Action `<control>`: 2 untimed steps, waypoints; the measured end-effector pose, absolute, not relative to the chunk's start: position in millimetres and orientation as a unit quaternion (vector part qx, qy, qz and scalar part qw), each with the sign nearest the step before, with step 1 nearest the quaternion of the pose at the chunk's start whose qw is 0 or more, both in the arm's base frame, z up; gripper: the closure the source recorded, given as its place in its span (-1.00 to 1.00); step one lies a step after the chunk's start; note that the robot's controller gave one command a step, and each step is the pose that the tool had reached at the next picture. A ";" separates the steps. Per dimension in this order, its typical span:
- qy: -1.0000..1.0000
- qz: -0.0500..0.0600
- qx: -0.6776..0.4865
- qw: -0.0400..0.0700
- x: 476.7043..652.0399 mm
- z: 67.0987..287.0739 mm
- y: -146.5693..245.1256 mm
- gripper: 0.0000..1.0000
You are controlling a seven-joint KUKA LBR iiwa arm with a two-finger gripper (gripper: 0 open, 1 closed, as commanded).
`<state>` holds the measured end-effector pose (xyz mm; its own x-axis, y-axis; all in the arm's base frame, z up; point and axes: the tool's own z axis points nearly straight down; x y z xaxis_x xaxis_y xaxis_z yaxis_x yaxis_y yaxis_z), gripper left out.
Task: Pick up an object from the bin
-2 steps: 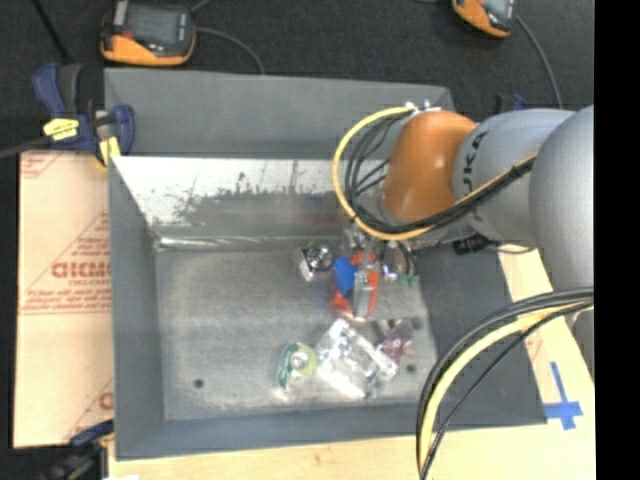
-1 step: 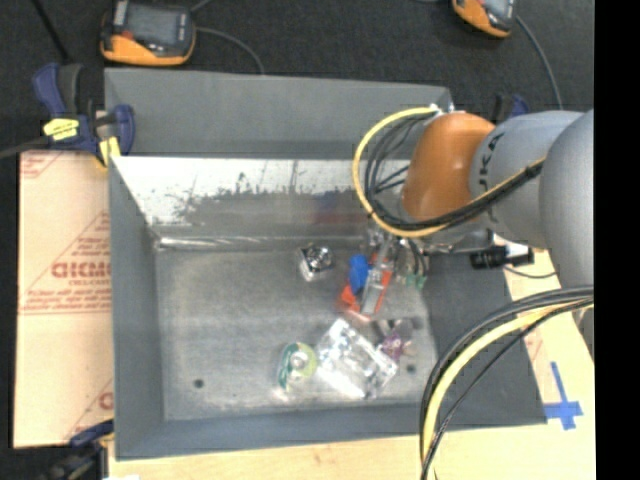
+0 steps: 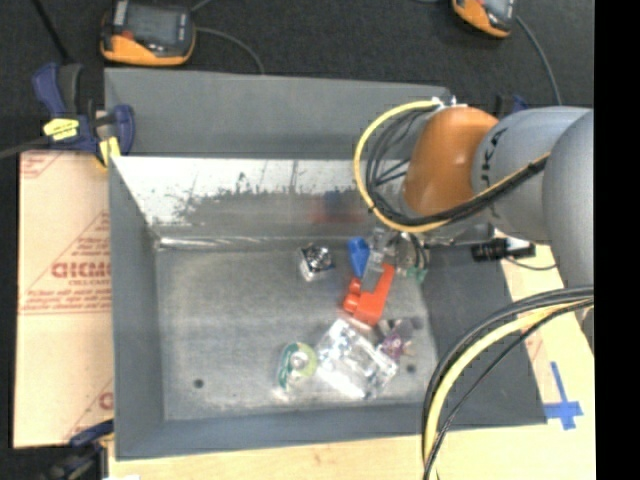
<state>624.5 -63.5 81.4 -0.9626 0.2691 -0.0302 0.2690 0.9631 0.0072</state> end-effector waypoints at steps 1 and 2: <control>0.989 0.001 0.147 0.017 619.9 82.0 -63.5 1.00; 0.987 0.000 0.158 0.006 628.7 187.5 -68.2 1.00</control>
Offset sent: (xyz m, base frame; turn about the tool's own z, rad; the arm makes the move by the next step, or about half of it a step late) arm -0.0150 0.0010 -0.0114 0.0268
